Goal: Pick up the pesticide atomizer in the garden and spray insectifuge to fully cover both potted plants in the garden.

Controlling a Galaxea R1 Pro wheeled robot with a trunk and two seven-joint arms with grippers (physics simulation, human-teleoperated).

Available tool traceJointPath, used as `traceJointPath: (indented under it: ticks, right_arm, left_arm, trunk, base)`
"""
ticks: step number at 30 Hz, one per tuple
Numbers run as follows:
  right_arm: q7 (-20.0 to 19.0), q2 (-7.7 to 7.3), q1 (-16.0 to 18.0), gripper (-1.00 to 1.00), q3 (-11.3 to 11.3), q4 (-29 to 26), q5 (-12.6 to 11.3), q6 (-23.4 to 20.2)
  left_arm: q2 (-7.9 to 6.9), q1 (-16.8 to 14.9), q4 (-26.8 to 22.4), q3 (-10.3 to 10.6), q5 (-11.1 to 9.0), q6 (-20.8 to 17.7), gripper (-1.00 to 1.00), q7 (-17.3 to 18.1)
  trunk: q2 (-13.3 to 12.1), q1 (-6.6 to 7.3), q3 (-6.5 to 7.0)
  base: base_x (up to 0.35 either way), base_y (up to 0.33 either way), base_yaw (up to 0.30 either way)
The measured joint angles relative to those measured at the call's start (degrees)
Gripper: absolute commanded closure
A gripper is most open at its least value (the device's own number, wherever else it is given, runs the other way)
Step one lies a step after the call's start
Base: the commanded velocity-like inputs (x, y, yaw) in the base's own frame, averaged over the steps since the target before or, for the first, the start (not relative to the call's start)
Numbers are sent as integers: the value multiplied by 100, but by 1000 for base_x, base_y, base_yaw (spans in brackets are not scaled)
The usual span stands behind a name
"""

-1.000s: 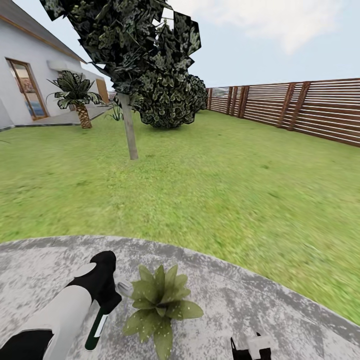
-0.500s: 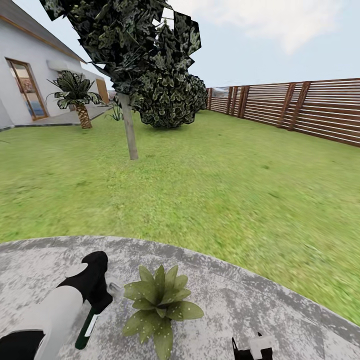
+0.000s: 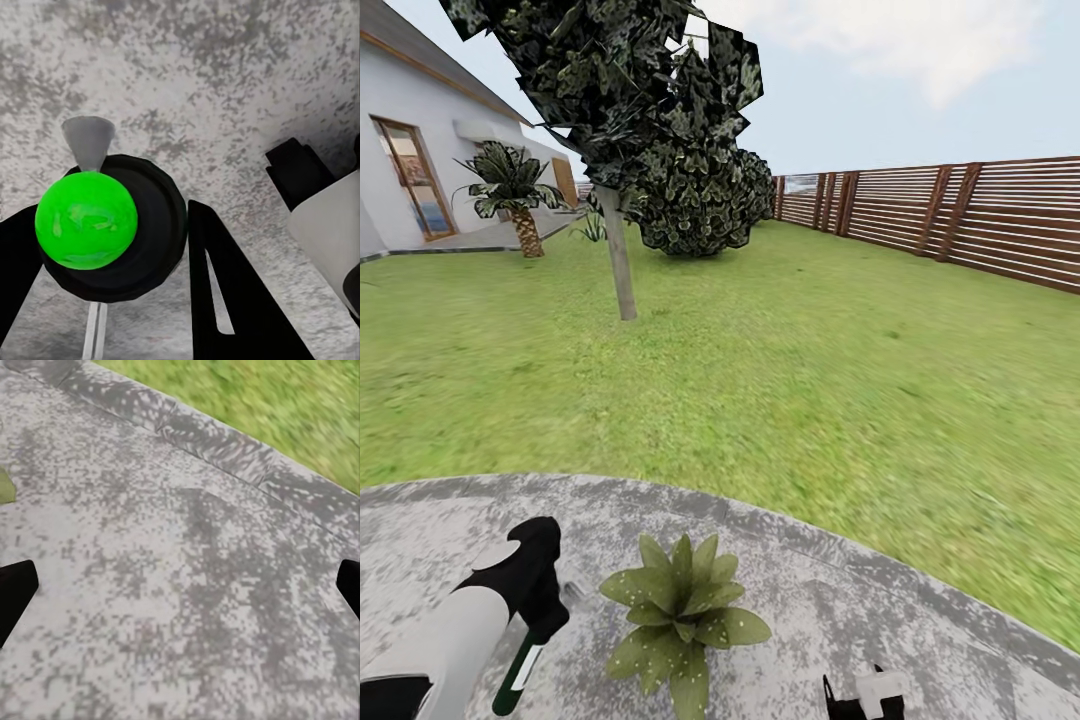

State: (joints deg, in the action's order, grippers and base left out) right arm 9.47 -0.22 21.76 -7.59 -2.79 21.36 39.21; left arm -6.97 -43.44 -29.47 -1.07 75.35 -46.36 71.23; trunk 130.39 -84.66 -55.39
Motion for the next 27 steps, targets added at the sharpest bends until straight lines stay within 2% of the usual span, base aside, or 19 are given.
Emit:
traceJointPath:
  ticks: [9, 10, 12, 14, 21, 25, 27]
  right_arm:
    - [10, 11, 0, -100, 0, -1, -2, 0]
    - [10, 12, 0, -100, -1, 0, -2, 0]
    - [11, 13, 0, -100, -1, 0, -3, 0]
    - [12, 13, 0, -100, -1, 0, -4, 0]
    - [12, 13, 0, -100, -1, 0, -1, 0]
    - [12, 13, 0, -100, -1, 0, -1, 0]
    - [12, 13, 0, -100, -1, 0, -1, 0]
  left_arm:
    - [39, -67, -101, 42, 32, 70, 100, 24]
    - [43, -76, -102, 42, 44, 158, 100, 26]
    - [77, -101, -107, 44, 73, 605, 100, 51]
    - [95, -104, -108, 51, 86, 766, 100, 53]
    - [24, -15, -95, 74, 116, 902, 100, 30]
    - [82, -149, -124, 59, 114, 875, 100, 77]
    - [131, -492, -142, 62, 205, 843, 100, 115]
  trunk:
    - [0, 0, 28]
    - [0, 0, 30]
    - [0, 0, 30]
    - [0, 0, 31]
    - [0, 0, 31]
    - [0, 0, 31]
    - [0, 0, 32]
  base:
    - [1, 1, -146]
    - [0, 0, -26]
    - [0, 0, -9]
    - [0, 0, -3]
    - [0, 0, 0]
    - [0, 0, 0]
    - [0, 0, 0]
